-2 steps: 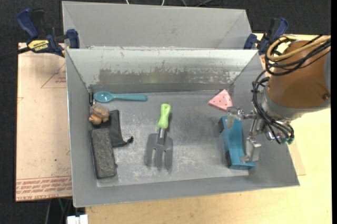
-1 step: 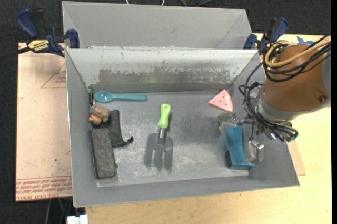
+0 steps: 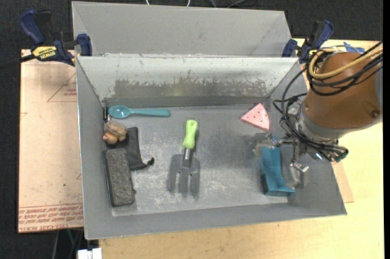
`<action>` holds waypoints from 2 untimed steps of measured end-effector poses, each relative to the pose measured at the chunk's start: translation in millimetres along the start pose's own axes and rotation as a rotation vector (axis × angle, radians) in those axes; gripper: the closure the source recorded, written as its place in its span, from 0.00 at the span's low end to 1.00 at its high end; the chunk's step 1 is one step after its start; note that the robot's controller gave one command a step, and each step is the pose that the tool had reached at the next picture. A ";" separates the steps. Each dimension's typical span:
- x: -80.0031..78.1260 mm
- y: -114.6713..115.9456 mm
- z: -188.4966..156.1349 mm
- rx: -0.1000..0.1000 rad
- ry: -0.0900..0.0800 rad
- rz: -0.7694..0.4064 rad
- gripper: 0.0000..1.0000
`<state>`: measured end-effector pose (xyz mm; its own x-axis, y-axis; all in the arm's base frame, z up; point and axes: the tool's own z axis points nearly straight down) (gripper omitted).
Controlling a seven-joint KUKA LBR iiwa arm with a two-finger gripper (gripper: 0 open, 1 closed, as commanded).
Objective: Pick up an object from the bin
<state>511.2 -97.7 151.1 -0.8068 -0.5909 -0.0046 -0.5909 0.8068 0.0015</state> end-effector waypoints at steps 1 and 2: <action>0.9 -1.8 11.8 0.000 0.000 0.301 0.00; 1.6 -2.5 37.0 0.001 -0.001 -0.045 0.00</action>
Offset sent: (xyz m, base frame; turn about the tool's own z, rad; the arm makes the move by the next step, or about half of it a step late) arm -0.0007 -0.0060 -0.0769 -0.5456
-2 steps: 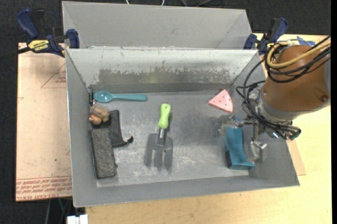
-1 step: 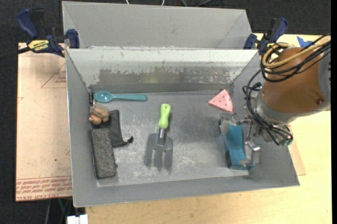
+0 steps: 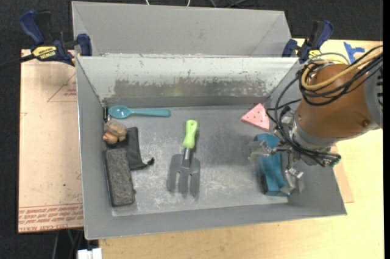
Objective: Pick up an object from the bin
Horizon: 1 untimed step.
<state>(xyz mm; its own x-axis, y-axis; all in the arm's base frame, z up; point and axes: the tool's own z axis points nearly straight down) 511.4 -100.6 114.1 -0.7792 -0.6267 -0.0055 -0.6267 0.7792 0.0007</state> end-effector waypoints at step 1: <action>-8.5 -15.0 -1.9 0.000 -0.002 -0.203 0.00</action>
Offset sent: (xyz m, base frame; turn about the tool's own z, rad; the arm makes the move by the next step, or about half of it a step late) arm 0.0209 0.0028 -0.0381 -0.6619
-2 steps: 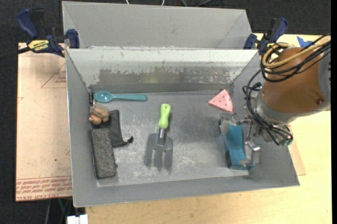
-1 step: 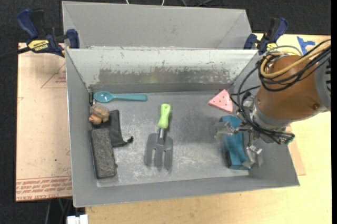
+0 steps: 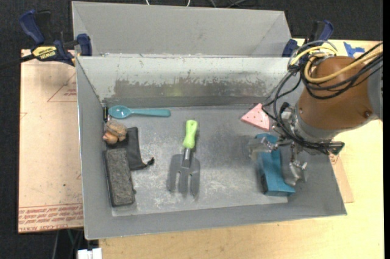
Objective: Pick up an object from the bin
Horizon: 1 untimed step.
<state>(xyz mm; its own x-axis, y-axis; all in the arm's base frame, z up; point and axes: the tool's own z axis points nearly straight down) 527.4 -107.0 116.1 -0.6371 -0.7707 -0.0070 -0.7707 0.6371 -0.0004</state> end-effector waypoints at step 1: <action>-6.5 1.4 21.7 -0.002 0.000 -0.286 0.00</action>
Offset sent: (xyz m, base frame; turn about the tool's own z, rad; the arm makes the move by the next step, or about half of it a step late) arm 0.0308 -0.0004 -0.0369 -0.5035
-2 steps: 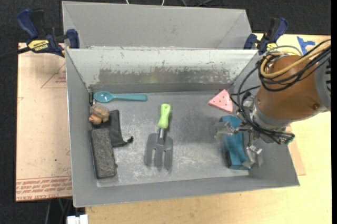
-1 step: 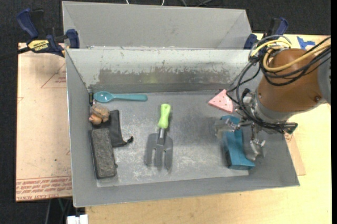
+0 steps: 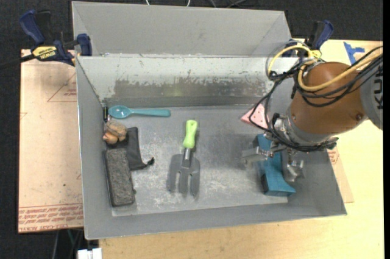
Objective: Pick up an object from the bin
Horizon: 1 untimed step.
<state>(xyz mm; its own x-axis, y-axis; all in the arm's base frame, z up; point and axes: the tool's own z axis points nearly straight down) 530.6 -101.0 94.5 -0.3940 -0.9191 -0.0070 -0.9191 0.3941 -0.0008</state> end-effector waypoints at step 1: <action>-9.8 -27.8 14.6 0.003 -0.004 -0.220 0.00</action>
Offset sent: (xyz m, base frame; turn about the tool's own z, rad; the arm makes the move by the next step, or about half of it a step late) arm 0.0093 0.0052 -0.0132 -0.6346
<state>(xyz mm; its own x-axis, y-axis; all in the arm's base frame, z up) 560.1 -102.9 79.9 -0.1838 -0.9829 -0.0099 -0.9829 0.1839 -0.0060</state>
